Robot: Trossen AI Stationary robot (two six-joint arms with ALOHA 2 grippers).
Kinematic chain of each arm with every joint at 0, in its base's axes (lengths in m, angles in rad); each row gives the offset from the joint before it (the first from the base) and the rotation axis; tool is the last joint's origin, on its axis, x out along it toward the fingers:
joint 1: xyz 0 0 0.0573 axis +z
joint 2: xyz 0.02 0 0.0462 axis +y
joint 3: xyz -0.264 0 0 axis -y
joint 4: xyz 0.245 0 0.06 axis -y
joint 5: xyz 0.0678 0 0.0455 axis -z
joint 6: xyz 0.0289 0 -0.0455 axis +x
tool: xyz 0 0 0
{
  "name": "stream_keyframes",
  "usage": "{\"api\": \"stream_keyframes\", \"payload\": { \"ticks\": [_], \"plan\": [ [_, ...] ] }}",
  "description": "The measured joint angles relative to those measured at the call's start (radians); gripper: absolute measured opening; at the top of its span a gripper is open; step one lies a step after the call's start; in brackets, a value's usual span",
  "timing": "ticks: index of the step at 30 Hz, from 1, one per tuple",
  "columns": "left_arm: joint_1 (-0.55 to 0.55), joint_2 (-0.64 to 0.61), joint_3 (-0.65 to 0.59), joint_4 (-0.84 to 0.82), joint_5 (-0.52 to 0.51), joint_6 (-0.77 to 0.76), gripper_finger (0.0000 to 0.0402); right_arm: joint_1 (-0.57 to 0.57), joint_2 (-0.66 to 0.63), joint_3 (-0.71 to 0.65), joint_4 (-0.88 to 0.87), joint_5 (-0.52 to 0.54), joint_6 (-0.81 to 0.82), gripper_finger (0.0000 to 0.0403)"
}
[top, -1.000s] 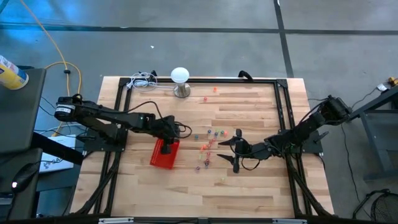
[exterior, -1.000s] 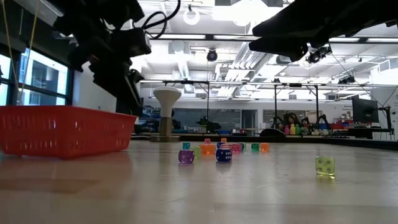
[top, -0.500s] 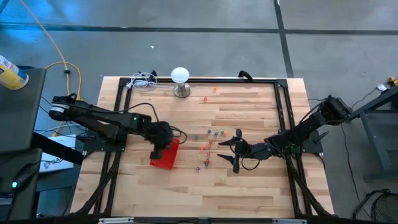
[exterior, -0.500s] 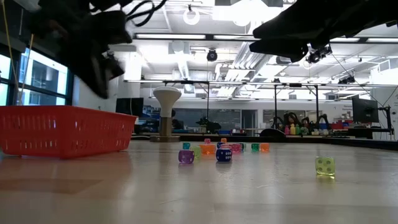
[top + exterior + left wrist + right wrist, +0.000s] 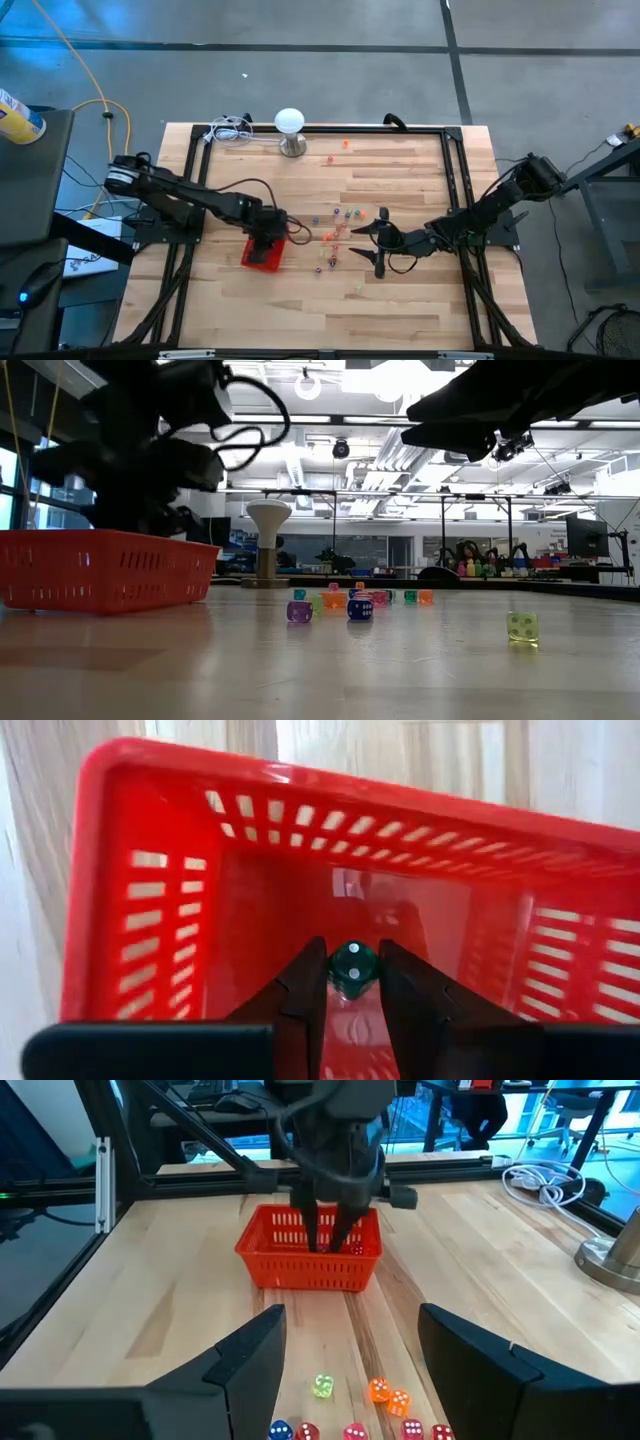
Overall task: Pick & Place Dice
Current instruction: Put the green die into the red basket, then put the purple die into the red basket
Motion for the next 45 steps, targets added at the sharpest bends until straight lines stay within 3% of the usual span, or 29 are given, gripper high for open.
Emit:
{"api": "stream_keyframes", "payload": {
  "ticks": [5, 10, 13, 23, 41, 45],
  "plan": [
    [0.002, 0.014, 0.0, 0.051, -0.005, 0.065, 0.007, 0.0, 0.0, 0.0, 0.0, 0.0, 0.0, 0.0219],
    [0.002, 0.014, 0.0, 0.058, -0.079, 0.045, 0.0073, 0.0, 0.0, 0.0, -0.001, 0.0, 0.0, 0.0219],
    [0.002, 0.014, 0.0, 0.058, -0.154, 0.041, 0.0092, 0.0, 0.0, 0.0, -0.002, 0.0, -0.005, 0.0219],
    [0.021, 0.014, 0.0, 0.124, -0.208, 0.106, 0.0162, 0.0, 0.0, 0.0, -0.004, 0.0, -0.007, 0.0219],
    [0.186, 0.014, 0.0, 0.299, -0.237, 0.225, 0.0166, 0.0, 0.0, 0.0, -0.024, 0.0, -0.008, 0.0219],
    [0.199, 0.013, 0.0, 0.301, -0.285, 0.259, 0.0166, 0.0, 0.0, 0.0, -0.025, 0.0, -0.008, 0.0219]
  ]
}}
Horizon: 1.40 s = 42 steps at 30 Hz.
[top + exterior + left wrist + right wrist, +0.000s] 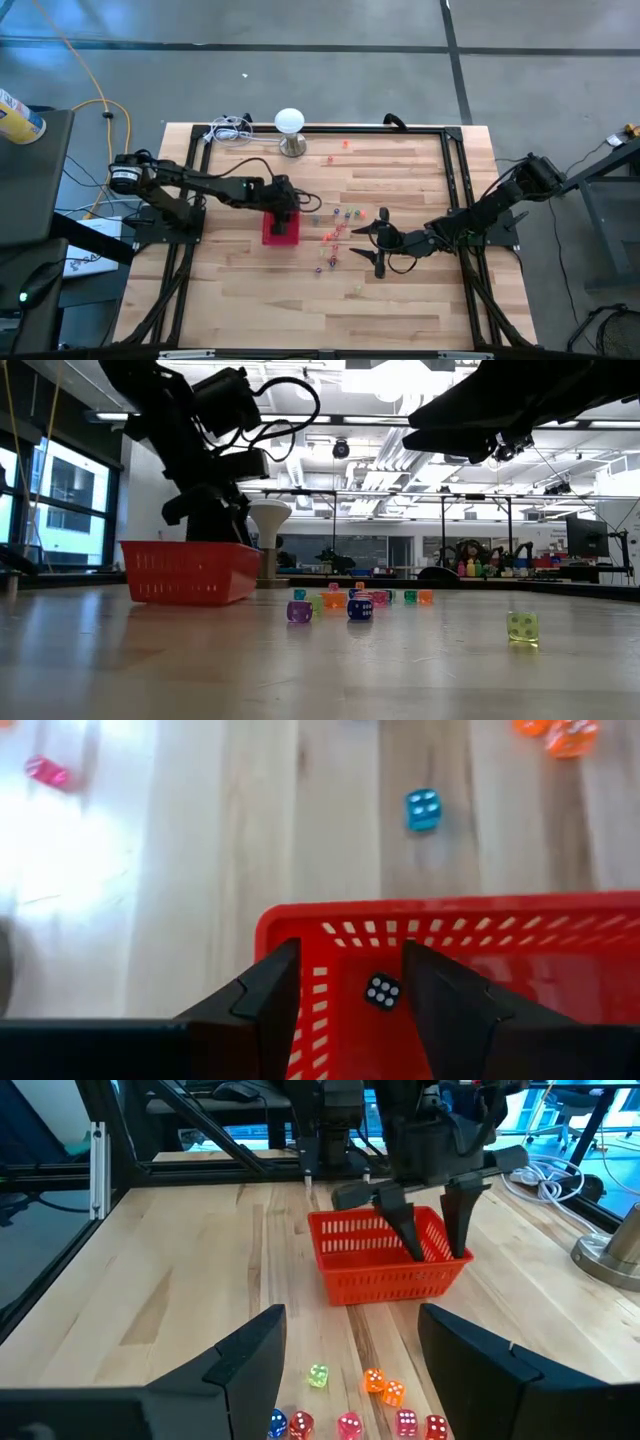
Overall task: Pick & Place Dice
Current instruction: Put the purple die into the red basket
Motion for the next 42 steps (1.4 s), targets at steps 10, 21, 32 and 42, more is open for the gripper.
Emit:
{"api": "stream_keyframes", "payload": {
  "ticks": [10, 21, 32, 42],
  "plan": [
    [-0.075, -0.116, 0.0, -0.015, -0.048, 0.009, 0.0166, 0.0, 0.0, 0.0, -0.005, 0.0, 0.0, 0.0219],
    [-0.293, -0.144, 0.0, 0.041, 0.178, -0.055, 0.0166, 0.0, 0.0, 0.0, -0.005, 0.002, 0.0, 0.0219],
    [-0.428, -0.05, 0.0, 0.17, 0.099, -0.09, 0.0165, 0.003, 0.0, 0.0, 0.016, -0.02, 0.008, 0.0219],
    [-0.453, -0.05, 0.0, 0.14, 0.024, -0.183, 0.0165, 0.004, -0.017, 0.0, 0.037, -0.079, 0.035, 0.0219]
  ]
}}
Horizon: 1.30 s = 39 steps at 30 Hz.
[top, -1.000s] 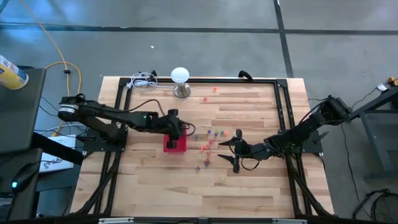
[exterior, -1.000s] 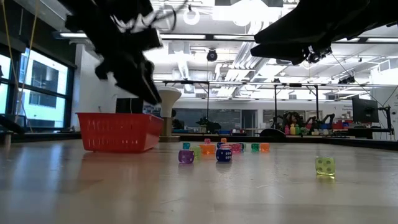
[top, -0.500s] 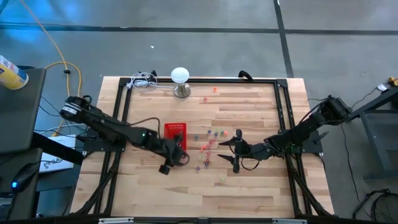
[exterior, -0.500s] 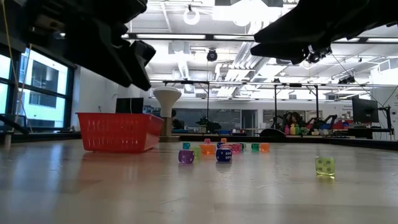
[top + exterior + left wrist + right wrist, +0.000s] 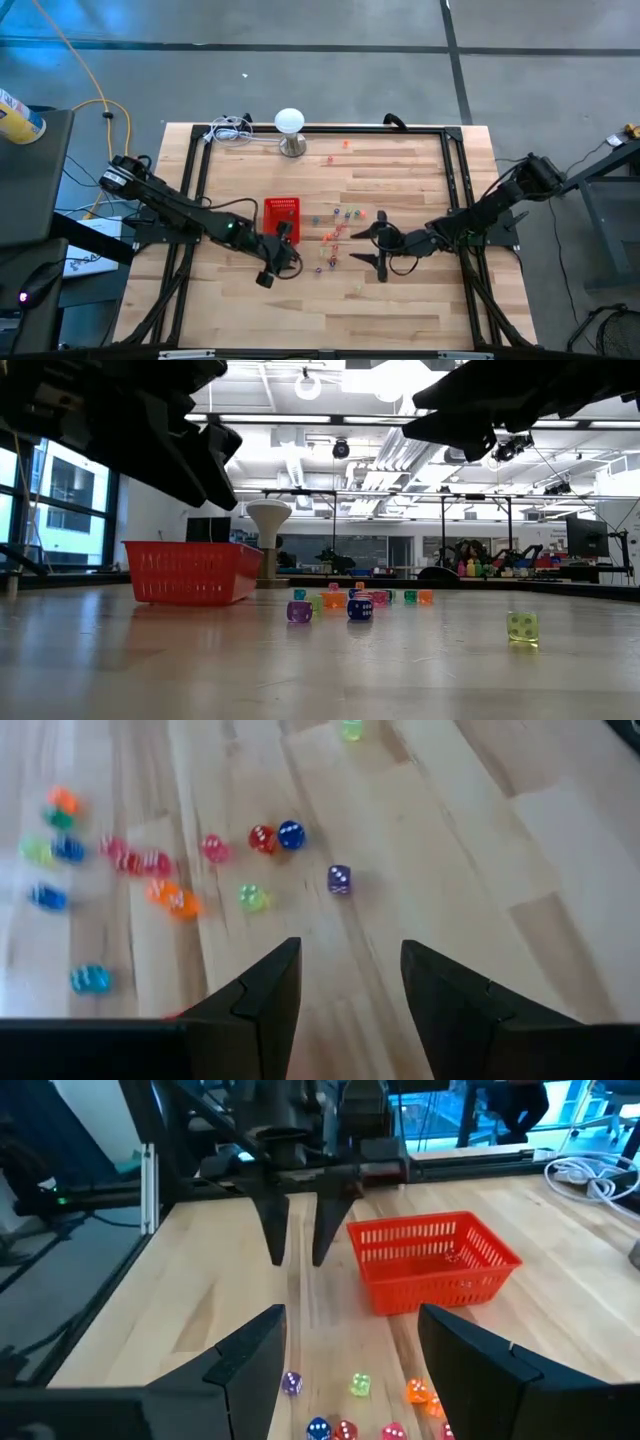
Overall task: Pick & Place Dice
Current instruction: Put the purple die into the red basket
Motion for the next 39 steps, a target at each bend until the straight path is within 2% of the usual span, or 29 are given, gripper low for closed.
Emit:
{"api": "stream_keyframes", "payload": {
  "ticks": [4, 7, 11, 15, 18, 20, 24, 26, 30, 35, 39],
  "plan": [
    [-0.024, 0.014, 0.0, -0.032, 0.062, -0.144, 0.0165, 0.012, -0.048, 0.0, 0.017, -0.003, 0.002, 0.0219],
    [-0.06, 0.046, 0.0, -0.021, 0.1, -0.197, 0.0165, 0.054, -0.076, 0.0, 0.014, -0.004, 0.012, 0.0219],
    [-0.113, 0.119, 0.0, 0.018, 0.069, -0.187, 0.0165, 0.136, -0.076, 0.001, -0.017, -0.004, 0.054, 0.0219],
    [-0.135, 0.205, 0.0, 0.179, 0.054, -0.142, 0.0165, 0.221, -0.076, 0.001, -0.077, 0.01, 0.2, 0.0219],
    [-0.133, 0.254, 0.0, 0.307, 0.085, -0.083, 0.0165, 0.29, -0.073, 0.001, -0.105, 0.061, 0.26, 0.0219],
    [-0.133, 0.274, 0.0, 0.326, 0.085, -0.063, 0.0165, 0.33, -0.065, 0.0, -0.125, 0.105, 0.261, 0.0219],
    [-0.107, 0.3, -0.001, 0.394, 0.085, -0.122, 0.0165, 0.379, -0.054, 0.0, -0.144, 0.212, 0.292, 0.0219],
    [-0.091, 0.305, 0.0, 0.433, 0.062, -0.136, 0.0165, 0.395, -0.044, 0.0, -0.149, 0.254, 0.331, 0.0219],
    [-0.07, 0.307, 0.0, 0.426, -0.071, -0.147, 0.0165, 0.416, 0.005, 0.0, -0.145, 0.263, 0.373, 0.0219],
    [-0.07, 0.322, 0.0, 0.453, -0.087, -0.181, 0.0165, 0.437, 0.079, 0.0, -0.118, 0.265, 0.417, 0.0219],
    [-0.092, 0.385, 0.0, 0.547, -0.172, -0.164, 0.0165, 0.436, 0.129, 0.0, -0.084, 0.26, 0.409, 0.0219]
  ]
}}
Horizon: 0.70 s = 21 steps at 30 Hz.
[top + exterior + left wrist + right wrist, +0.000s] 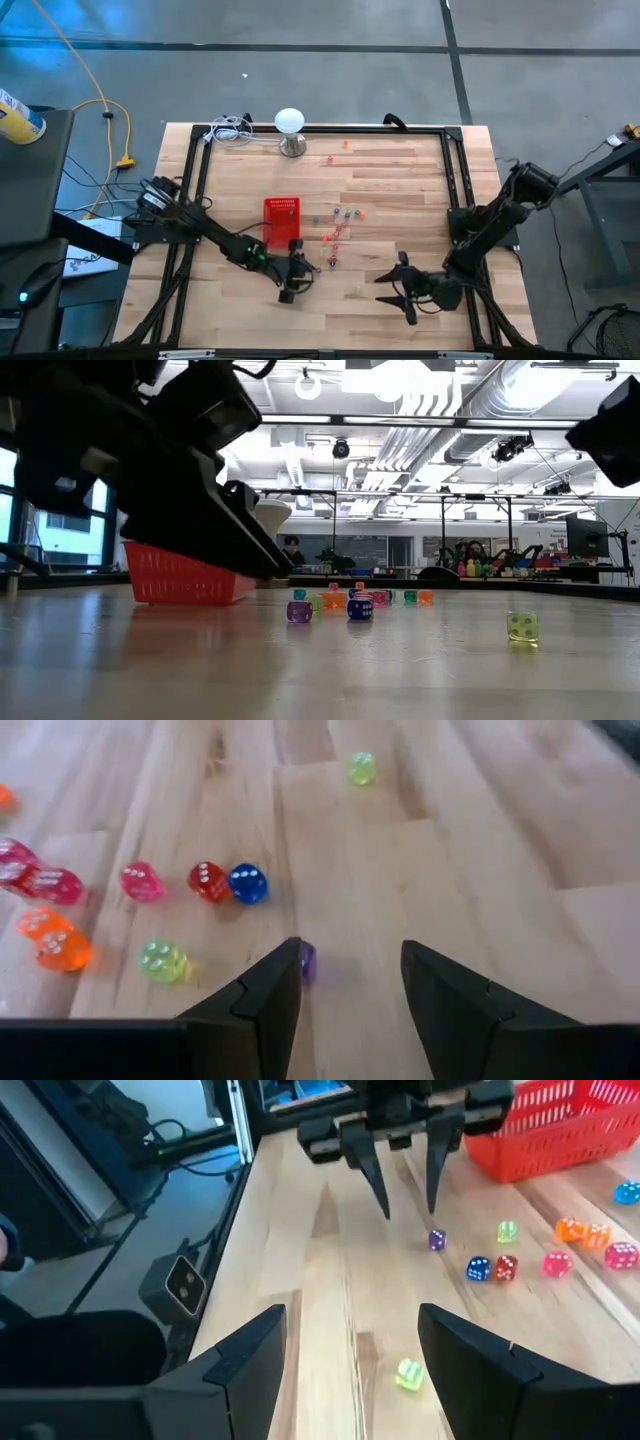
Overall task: Pick & Place Dice
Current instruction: Put the purple die into the red basket
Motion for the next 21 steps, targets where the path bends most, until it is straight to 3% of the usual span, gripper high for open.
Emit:
{"api": "stream_keyframes", "payload": {
  "ticks": [9, 21],
  "plan": [
    [0.001, 0.141, -0.001, 0.172, -0.069, 0.025, 0.0165, -0.004, 0.017, 0.001, 0.021, 0.03, -0.048, 0.0219],
    [0.004, 0.148, 0.0, 0.202, -0.081, 0.047, 0.0165, -0.003, 0.017, 0.001, 0.02, -0.001, -0.094, 0.0219]
  ]
}}
